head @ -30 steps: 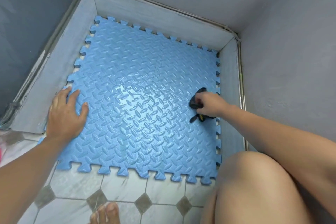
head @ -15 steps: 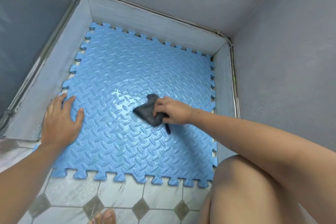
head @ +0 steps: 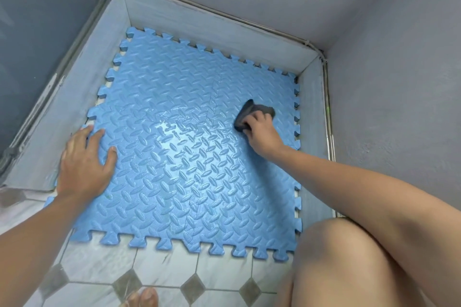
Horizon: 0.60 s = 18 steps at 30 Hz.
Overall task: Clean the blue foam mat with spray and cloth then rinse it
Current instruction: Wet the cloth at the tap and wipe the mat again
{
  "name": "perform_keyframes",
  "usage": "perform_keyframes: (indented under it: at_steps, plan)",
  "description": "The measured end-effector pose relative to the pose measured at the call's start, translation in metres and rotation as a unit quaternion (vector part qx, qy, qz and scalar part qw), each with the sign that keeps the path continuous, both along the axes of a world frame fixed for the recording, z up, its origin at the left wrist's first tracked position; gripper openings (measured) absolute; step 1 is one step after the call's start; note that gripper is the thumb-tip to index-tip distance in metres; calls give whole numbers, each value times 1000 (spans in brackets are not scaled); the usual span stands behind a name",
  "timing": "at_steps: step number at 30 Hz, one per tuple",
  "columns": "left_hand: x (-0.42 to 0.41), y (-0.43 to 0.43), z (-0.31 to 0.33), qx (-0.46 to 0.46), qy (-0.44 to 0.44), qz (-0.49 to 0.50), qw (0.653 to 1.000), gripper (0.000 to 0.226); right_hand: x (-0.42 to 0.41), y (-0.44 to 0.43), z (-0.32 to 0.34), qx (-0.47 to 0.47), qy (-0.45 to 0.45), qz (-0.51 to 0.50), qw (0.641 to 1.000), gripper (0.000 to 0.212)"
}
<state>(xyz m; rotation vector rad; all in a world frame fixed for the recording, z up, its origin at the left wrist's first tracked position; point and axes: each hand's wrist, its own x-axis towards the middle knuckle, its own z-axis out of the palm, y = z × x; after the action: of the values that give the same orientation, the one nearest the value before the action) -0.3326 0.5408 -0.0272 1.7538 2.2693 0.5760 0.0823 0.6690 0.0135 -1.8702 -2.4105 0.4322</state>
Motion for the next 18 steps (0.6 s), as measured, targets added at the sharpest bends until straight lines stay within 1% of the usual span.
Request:
perform_keyframes:
  at_steps: [1,3,6,9,10,11,12,14,16,18]
  plan:
    - [-1,0,-1,-2,0,1,1000,62,-20,-5,2,-2,14,70,997,26]
    - [-1,0,-2,0,0,-1,1000,62,-59,-14,8,-21,32,203,978,25]
    - [-2,0,-2,3,2,-4,1000,55,-104,-29,13,-30,40,375,926,24]
    - [-1,0,-3,-7,4,-2,1000,49,-122,-57,8,-45,41,503,862,27]
    - [-1,-1,-3,-8,5,-2,1000,50,-123,-66,5,-46,39,534,844,28]
    - [-1,-1,-3,-8,6,-2,1000,50,-123,-71,4,-46,39,549,833,28]
    - [-1,-1,-3,-7,6,-3,1000,50,-122,-69,4,-46,39,549,834,29]
    - [-2,-1,-2,-9,9,-4,1000,50,-115,-52,6,-40,36,507,861,30]
    - [-3,-2,-2,-6,10,-4,1000,50,-99,-27,5,-19,36,424,905,29]
    - [-2,-1,-2,1,6,-7,1000,50,-75,-2,2,-6,47,284,958,32]
